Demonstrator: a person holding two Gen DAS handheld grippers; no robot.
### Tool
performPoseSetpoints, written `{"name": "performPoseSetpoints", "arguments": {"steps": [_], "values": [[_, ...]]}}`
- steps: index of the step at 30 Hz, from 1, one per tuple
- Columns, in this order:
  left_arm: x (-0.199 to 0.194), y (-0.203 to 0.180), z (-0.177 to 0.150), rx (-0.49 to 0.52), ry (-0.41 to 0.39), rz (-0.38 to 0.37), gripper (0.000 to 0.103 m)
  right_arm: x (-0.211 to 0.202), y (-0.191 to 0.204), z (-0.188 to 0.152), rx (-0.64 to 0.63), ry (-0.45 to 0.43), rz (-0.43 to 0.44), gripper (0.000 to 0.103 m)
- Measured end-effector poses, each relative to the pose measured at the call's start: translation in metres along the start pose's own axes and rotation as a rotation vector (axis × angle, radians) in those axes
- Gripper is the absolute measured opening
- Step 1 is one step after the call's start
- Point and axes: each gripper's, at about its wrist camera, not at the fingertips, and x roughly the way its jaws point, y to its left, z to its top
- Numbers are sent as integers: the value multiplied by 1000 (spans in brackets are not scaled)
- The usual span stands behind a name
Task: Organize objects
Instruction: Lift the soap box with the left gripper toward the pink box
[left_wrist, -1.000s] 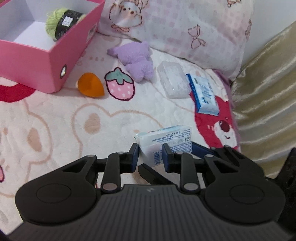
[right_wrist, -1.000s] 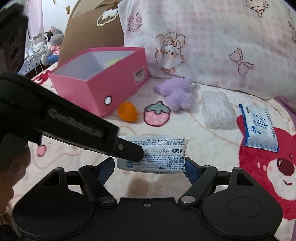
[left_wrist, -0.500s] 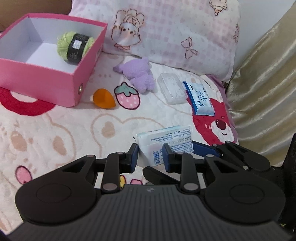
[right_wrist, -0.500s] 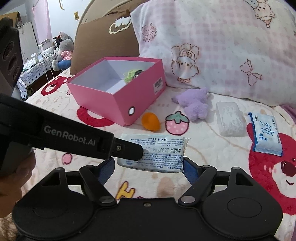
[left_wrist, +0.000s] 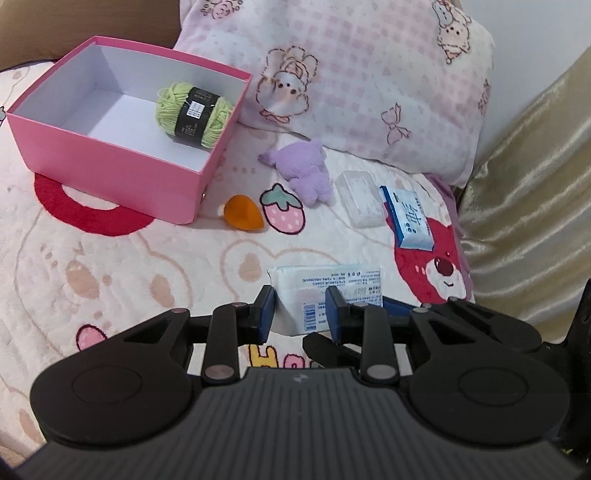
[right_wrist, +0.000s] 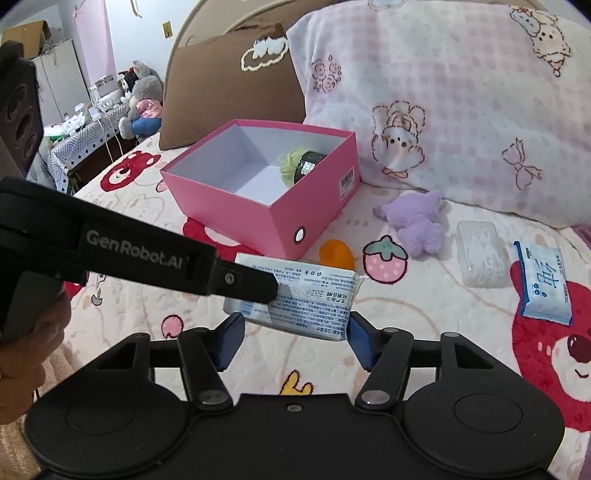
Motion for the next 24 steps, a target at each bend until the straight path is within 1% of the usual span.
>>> {"name": "performPoseSetpoints", "arguments": {"steps": [4, 7, 11, 15, 19, 21, 24], "values": [[-5, 2, 3, 3, 10, 11, 27, -2, 6, 3, -12, 6, 10, 65], [-10, 3, 3, 6, 26, 3, 27, -3, 11, 8, -18, 36, 4, 65], [-19, 2, 5, 45, 28, 2, 30, -10, 19, 17, -23, 38, 3, 66], [-29, 9, 15, 49, 38, -17, 30, -12, 27, 29, -22, 50, 8, 66], [-42, 22, 29, 55, 25, -25, 30, -11, 41, 42, -46, 51, 21, 66], [-48, 30, 36, 54, 13, -28, 30, -10, 50, 49, -72, 49, 26, 66], [-59, 44, 47, 50, -10, -43, 30, -5, 67, 62, -155, 40, 3, 66]]}}
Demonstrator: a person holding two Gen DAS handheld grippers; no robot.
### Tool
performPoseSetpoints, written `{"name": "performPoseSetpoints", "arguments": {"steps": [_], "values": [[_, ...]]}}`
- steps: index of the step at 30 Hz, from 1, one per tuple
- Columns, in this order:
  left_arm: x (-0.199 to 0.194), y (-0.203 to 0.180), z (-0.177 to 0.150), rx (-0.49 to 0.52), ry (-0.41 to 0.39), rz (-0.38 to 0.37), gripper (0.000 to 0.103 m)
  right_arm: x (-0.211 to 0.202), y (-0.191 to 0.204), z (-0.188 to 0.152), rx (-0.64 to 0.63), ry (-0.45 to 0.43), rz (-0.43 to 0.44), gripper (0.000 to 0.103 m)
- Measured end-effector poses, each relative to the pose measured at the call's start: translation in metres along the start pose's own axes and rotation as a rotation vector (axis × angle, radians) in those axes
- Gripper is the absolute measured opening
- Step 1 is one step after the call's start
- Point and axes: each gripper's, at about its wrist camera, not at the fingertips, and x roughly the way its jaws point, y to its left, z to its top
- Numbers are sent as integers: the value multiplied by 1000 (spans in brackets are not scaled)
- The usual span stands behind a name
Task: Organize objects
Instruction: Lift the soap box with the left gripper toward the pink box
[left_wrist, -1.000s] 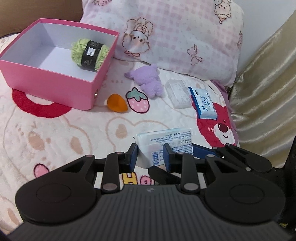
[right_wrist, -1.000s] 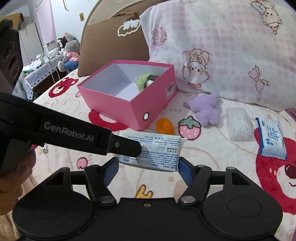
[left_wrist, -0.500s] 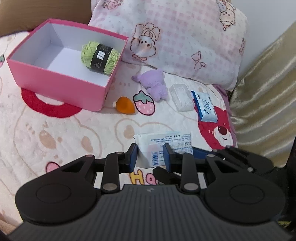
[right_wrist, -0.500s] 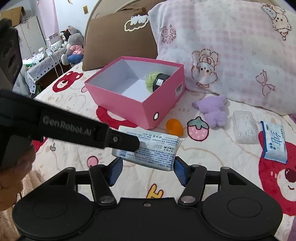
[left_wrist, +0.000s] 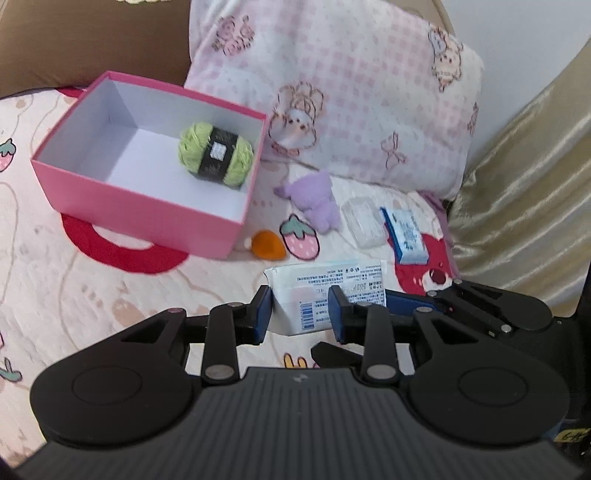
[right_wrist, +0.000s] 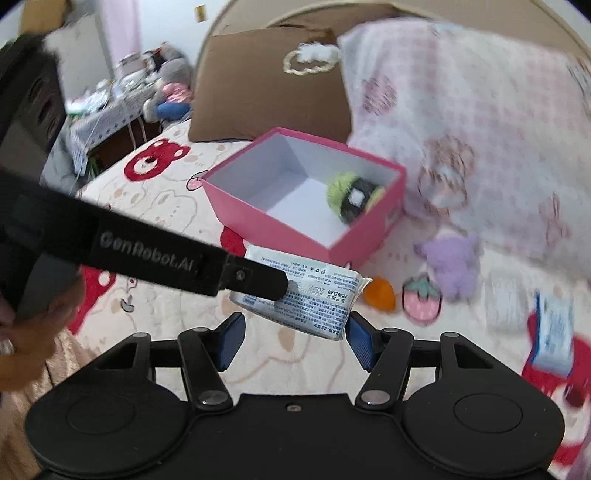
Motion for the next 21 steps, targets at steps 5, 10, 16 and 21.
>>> {"name": "performPoseSetpoints", "arguments": {"steps": [5, 10, 16, 21], "values": [[-8, 17, 16, 1, -17, 24, 31, 12, 9, 24, -9, 15, 12, 66], [-10, 34, 36, -14, -15, 30, 31, 26, 10, 46, 7, 5, 30, 69], [1, 56, 64, -40, 6, 31, 31, 48, 1, 70, 46, 4, 58, 69], [20, 70, 88, -45, 24, 42, 31, 74, -11, 88, 63, 24, 68, 69]]}}
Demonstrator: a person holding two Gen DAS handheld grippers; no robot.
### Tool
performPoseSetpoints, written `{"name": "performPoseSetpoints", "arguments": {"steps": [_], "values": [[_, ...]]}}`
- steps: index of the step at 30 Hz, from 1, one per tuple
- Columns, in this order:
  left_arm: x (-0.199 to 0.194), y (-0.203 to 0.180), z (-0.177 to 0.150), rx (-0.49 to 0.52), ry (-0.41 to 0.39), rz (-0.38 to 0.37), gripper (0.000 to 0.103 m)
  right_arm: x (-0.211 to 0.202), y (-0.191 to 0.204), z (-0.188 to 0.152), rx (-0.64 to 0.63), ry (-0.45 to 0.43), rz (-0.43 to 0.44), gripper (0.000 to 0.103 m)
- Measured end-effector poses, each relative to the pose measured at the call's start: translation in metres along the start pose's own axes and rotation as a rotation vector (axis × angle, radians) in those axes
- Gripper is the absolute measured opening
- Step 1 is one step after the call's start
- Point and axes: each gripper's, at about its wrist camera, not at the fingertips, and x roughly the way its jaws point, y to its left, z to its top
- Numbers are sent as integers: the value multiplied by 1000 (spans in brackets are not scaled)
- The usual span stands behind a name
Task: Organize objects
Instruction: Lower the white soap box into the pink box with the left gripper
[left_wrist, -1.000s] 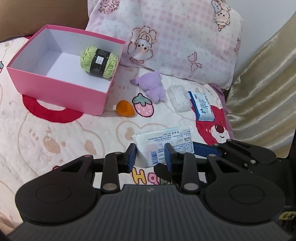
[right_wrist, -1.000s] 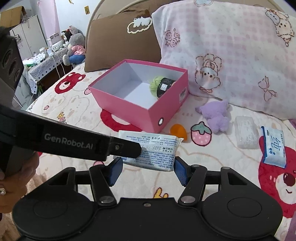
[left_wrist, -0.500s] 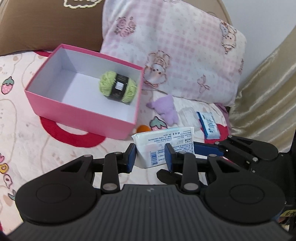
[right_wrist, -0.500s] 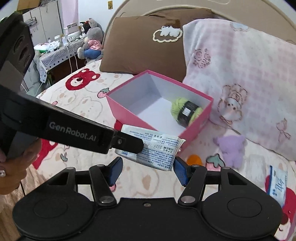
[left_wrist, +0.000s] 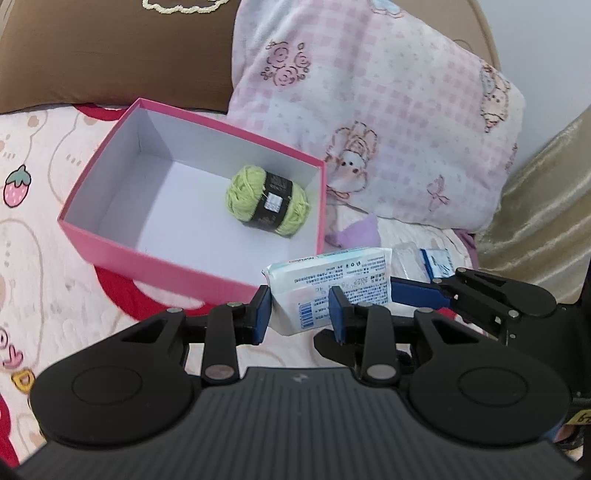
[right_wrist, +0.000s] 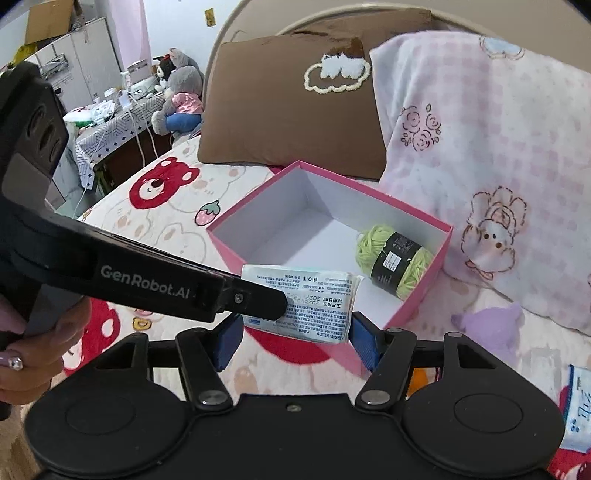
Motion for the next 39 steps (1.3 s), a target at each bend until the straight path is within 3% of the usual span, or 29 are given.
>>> {"name": "performPoseSetpoints", "arguments": {"steps": [4, 6, 10, 17, 29, 33, 37, 39], "values": [[25, 11, 23, 5, 24, 12, 31, 31, -21, 19, 59, 61, 17, 69], [37, 16, 30, 31, -27, 43, 32, 50, -34, 29, 119, 88, 40, 69], [61, 43, 44, -51, -25, 45, 32, 87, -49, 43, 154, 110, 51, 67], [103, 76, 66, -83, 40, 62, 32, 134, -59, 43, 166, 150, 38, 61], [151, 118, 106, -63, 119, 166, 32, 209, -64, 67, 261, 194, 24, 55], [157, 134, 113, -97, 117, 175, 32, 226, -68, 77, 311, 203, 30, 53], [164, 140, 118, -106, 39, 194, 32, 240, -73, 88, 324, 210, 19, 51], [174, 144, 122, -127, 46, 203, 32, 244, -75, 89, 318, 212, 4, 51]]}}
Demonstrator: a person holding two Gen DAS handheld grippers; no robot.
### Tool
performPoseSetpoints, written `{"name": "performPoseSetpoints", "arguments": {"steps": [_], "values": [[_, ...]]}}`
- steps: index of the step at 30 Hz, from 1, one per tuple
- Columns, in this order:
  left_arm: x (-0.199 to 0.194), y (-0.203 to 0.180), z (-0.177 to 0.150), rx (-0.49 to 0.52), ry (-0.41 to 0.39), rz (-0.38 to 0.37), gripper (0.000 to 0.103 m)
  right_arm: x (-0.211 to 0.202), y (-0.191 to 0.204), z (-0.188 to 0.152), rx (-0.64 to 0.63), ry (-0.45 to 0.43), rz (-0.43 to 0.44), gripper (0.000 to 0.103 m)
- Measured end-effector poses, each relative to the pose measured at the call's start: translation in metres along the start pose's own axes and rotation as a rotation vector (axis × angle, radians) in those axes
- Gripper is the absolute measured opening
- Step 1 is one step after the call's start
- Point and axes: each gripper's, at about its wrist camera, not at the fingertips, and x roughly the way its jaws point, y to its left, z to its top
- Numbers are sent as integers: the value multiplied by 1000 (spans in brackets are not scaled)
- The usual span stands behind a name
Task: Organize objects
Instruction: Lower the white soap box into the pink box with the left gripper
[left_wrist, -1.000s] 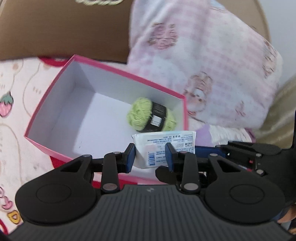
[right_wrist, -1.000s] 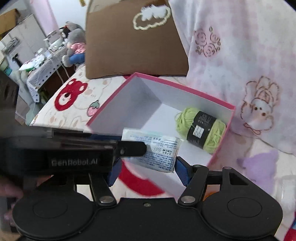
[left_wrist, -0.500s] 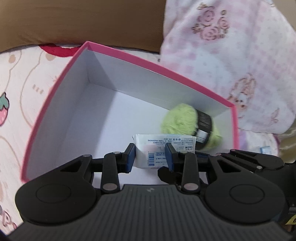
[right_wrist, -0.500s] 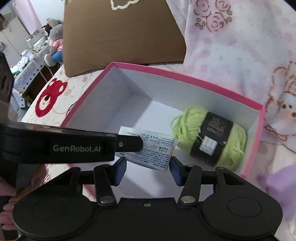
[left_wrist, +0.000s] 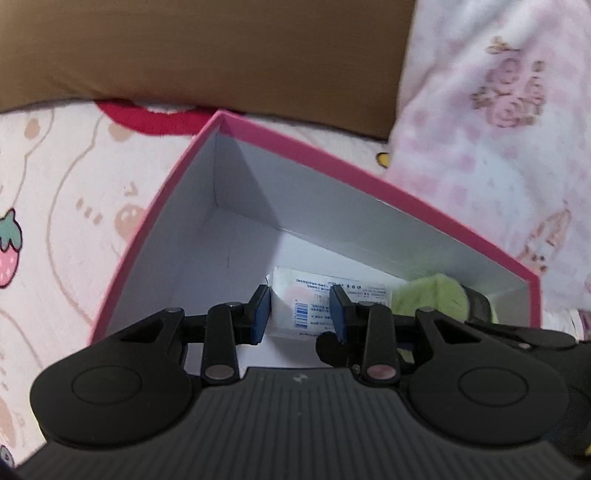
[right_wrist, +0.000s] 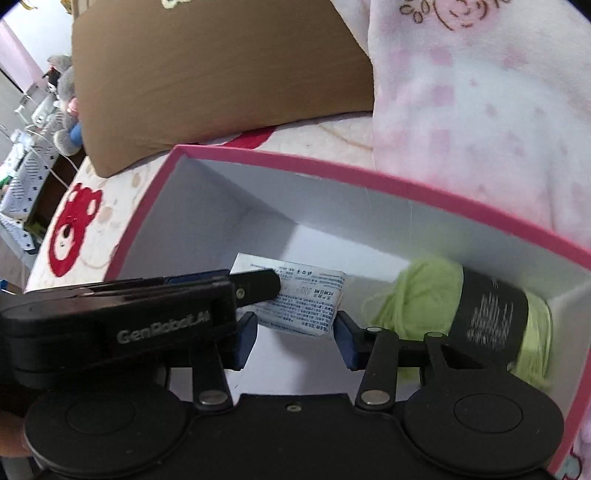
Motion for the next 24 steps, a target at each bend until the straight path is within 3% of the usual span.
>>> {"name": "performPoseSetpoints", "arguments": {"steps": [7, 12, 18, 24], "values": [[17, 5, 4, -47, 4, -11, 32, 5, 0, -1, -135, -1, -22, 45], [22, 2, 6, -28, 16, -14, 32, 8, 0, -3, -199, 9, -89, 30], [29, -11, 8, -11, 26, 33, 32, 16, 9, -5, -252, 4, -187, 26], [34, -13, 13, -28, 23, 32, 31, 13, 6, -9, -294, -27, -197, 22]]}}
